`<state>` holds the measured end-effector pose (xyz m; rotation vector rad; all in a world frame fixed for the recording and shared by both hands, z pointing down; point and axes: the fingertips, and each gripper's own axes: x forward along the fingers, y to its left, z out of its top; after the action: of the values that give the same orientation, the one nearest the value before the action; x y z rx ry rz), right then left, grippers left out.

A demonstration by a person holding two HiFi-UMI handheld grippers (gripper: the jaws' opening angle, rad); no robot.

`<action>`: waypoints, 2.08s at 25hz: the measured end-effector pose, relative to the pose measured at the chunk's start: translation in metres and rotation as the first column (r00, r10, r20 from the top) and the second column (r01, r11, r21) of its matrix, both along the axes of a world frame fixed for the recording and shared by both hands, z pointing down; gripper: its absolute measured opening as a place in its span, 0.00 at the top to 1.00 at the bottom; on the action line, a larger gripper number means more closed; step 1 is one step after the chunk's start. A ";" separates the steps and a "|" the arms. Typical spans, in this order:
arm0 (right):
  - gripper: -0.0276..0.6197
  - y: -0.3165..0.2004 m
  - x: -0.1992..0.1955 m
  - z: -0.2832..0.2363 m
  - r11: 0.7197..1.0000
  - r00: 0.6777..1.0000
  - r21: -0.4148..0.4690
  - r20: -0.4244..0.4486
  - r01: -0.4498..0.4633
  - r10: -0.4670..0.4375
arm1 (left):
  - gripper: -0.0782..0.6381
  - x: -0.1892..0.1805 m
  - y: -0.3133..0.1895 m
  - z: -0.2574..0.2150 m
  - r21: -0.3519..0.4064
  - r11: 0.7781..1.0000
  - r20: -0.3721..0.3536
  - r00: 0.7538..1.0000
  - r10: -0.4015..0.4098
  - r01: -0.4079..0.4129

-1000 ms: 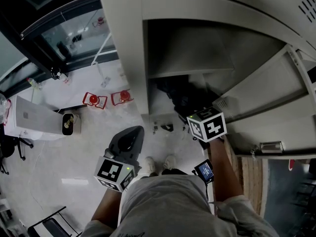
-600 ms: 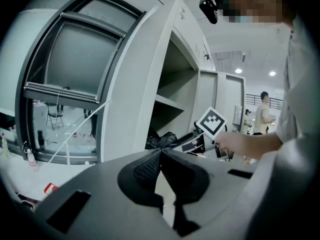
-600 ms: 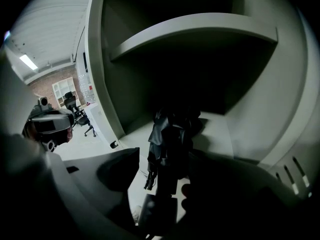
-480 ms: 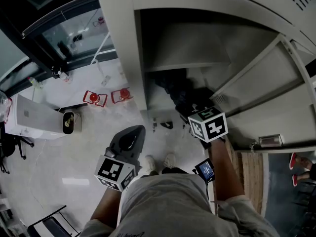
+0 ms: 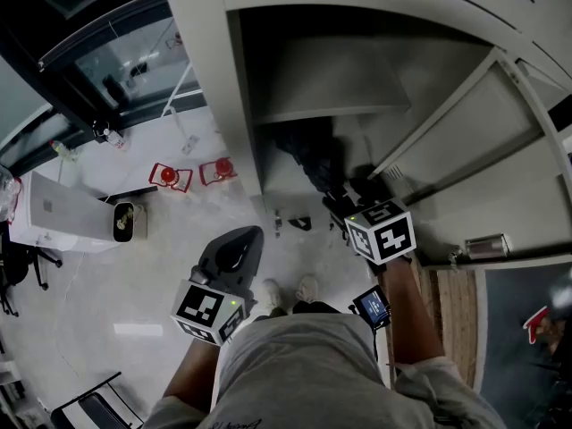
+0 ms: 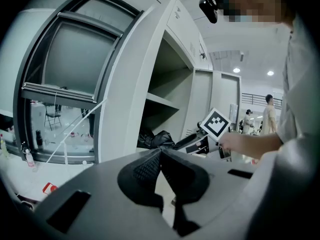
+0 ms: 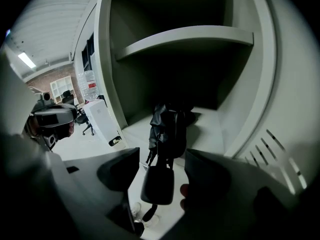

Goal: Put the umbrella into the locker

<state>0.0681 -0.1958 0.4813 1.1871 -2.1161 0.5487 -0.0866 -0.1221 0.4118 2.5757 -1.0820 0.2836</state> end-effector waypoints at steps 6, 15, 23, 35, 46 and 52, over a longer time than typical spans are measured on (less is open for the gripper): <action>0.54 0.012 0.007 0.007 1.000 1.000 0.006 -0.005 0.002 -0.002 | 0.87 0.005 0.003 -0.001 0.005 1.000 0.006 1.000 0.009 -0.009; 0.54 0.031 0.014 0.017 1.000 1.000 -0.022 -0.019 0.002 -0.003 | 0.87 0.011 0.008 -0.001 0.004 1.000 0.008 1.000 0.010 -0.010; 0.55 0.043 0.016 0.021 1.000 1.000 -0.025 -0.016 0.009 -0.009 | 0.87 0.016 0.013 0.001 -0.004 1.000 0.004 1.000 0.016 -0.016; 0.66 0.050 0.021 0.024 0.999 0.999 -0.041 -0.037 -0.009 0.007 | 0.87 0.023 0.011 -0.005 0.031 0.999 -0.017 1.000 0.012 -0.011; 0.67 0.050 0.021 0.021 1.000 0.997 -0.021 -0.070 -0.019 0.017 | 0.87 0.023 0.009 -0.006 0.035 0.999 -0.009 1.000 0.018 -0.018; 0.67 0.042 0.019 0.017 1.000 0.998 -0.018 -0.064 -0.023 0.022 | 0.87 0.024 0.008 -0.002 0.017 1.000 -0.008 1.000 0.022 -0.022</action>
<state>0.0870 -0.1536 0.4981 1.2039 -2.0414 0.5329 -0.0631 -0.1138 0.4094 2.6027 -1.0581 0.2707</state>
